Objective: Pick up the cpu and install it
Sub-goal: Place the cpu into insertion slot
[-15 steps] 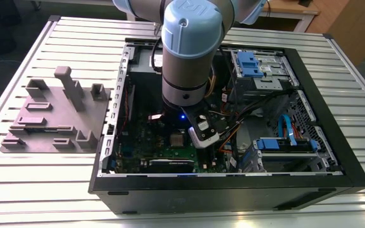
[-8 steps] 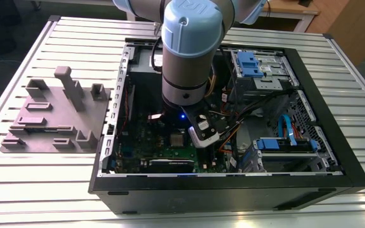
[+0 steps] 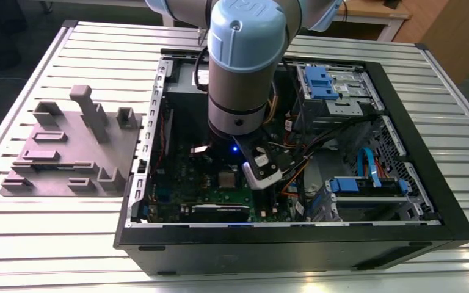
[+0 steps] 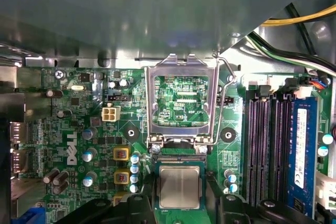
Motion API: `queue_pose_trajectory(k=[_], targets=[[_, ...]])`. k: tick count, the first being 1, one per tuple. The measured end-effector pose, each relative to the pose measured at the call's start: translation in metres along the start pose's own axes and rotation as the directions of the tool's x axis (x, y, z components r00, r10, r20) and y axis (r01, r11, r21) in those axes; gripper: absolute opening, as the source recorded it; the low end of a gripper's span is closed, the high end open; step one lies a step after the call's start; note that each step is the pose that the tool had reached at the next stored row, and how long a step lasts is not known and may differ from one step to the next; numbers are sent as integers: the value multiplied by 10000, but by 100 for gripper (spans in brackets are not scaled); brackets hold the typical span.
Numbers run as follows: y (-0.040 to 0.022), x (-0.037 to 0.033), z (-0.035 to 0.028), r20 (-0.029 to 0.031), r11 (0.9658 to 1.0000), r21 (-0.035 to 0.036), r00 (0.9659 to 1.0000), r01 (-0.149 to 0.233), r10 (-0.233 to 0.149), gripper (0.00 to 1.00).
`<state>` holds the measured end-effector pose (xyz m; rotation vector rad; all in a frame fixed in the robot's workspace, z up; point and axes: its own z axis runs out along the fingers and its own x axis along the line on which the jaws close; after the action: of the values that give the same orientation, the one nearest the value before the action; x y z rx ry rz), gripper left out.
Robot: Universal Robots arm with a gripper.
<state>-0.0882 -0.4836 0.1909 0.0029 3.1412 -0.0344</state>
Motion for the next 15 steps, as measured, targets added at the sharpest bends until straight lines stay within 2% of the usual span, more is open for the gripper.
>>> queue_pose_trajectory(k=[5, 15], targets=[[3, -1, 3, -4, 9999, -3, 9999, -123, 123, 47], [4, -1, 14, -4, 9999, -4, 9999, -131, 131, 47]])
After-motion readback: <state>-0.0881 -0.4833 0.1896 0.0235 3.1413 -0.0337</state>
